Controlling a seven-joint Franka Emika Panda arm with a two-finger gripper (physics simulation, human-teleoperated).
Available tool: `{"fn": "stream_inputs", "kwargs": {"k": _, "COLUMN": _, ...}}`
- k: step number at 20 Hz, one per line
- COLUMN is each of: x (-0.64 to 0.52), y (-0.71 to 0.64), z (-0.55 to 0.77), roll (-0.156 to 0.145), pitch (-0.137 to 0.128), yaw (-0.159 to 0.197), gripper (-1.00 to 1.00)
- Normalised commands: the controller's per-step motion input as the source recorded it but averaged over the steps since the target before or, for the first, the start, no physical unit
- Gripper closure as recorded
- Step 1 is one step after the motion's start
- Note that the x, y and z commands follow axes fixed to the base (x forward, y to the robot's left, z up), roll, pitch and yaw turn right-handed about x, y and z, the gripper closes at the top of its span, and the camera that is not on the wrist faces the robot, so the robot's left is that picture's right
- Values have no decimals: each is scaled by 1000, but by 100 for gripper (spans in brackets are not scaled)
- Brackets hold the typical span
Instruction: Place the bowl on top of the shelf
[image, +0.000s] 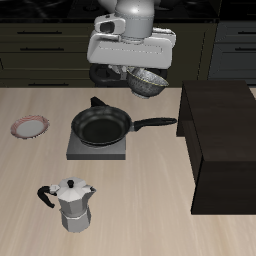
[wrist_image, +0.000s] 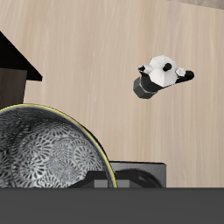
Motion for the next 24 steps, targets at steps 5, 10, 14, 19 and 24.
{"fn": "stream_inputs", "kwargs": {"k": 5, "x": -176, "y": -45, "z": 205, "roll": -11, "pitch": -35, "yaw": 12, "gripper": 100}}
{"fn": "stream_inputs", "kwargs": {"k": 10, "x": -290, "y": -38, "z": 354, "roll": 8, "pitch": -60, "yaw": -4, "gripper": 100}}
{"fn": "stream_inputs", "kwargs": {"k": 14, "x": -115, "y": 87, "z": 127, "roll": 26, "pitch": -17, "yaw": 6, "gripper": 100}}
{"fn": "stream_inputs", "kwargs": {"k": 19, "x": 25, "y": 173, "z": -35, "roll": 5, "pitch": 17, "yaw": -1, "gripper": 100}}
{"fn": "stream_inputs", "kwargs": {"k": 24, "x": -55, "y": 364, "z": -28, "roll": 48, "pitch": 5, "yaw": 22, "gripper": 100}}
